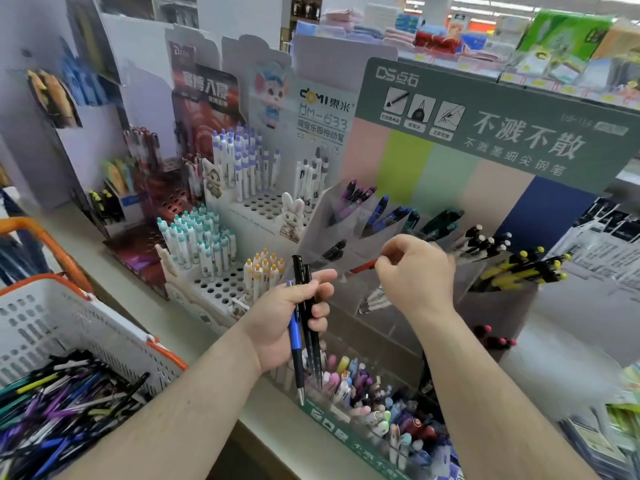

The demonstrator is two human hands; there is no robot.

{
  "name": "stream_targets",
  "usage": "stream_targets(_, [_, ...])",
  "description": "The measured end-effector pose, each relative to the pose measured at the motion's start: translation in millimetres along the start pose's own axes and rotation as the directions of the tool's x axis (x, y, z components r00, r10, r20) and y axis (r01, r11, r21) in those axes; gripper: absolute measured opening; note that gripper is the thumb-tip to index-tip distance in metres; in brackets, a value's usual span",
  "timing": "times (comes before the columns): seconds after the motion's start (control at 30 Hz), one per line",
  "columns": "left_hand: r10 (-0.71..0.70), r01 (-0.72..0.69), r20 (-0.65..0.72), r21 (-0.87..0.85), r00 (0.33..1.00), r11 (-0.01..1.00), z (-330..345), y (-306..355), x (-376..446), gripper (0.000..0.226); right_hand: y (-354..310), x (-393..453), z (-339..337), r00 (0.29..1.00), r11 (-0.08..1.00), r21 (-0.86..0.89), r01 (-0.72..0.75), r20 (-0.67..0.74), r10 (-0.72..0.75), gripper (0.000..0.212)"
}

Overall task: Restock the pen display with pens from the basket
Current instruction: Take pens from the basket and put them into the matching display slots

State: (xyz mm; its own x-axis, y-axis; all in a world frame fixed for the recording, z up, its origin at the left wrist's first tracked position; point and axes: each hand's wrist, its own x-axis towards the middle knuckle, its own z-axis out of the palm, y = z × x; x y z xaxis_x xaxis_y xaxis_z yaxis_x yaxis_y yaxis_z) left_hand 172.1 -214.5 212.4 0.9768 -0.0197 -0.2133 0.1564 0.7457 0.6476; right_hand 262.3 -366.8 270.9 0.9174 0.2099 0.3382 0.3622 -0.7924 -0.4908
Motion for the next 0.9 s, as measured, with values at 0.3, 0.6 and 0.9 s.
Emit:
stream_targets(0.3, [-0.004,-0.005,0.056,0.167,0.998,0.986,-0.3,-0.2,-6.9,0.031,-11.9,-1.2,-6.2,0.996,0.981,-0.194,0.028,0.087,-0.011,0.011])
stream_targets(0.6, [-0.099,-0.001,0.238,0.389,0.966,0.921,16.8,-6.7,-15.7,0.016,-25.6,-34.7,-8.2,0.893,0.901,0.42,-0.113,0.44,-0.093,0.025])
stream_targets(0.9, [-0.146,0.096,0.094,0.403,0.985,0.91,0.3,3.1,-16.6,0.027,9.1,-30.9,-40.5,0.977,0.637,0.751,-0.175,0.052,0.207,0.021])
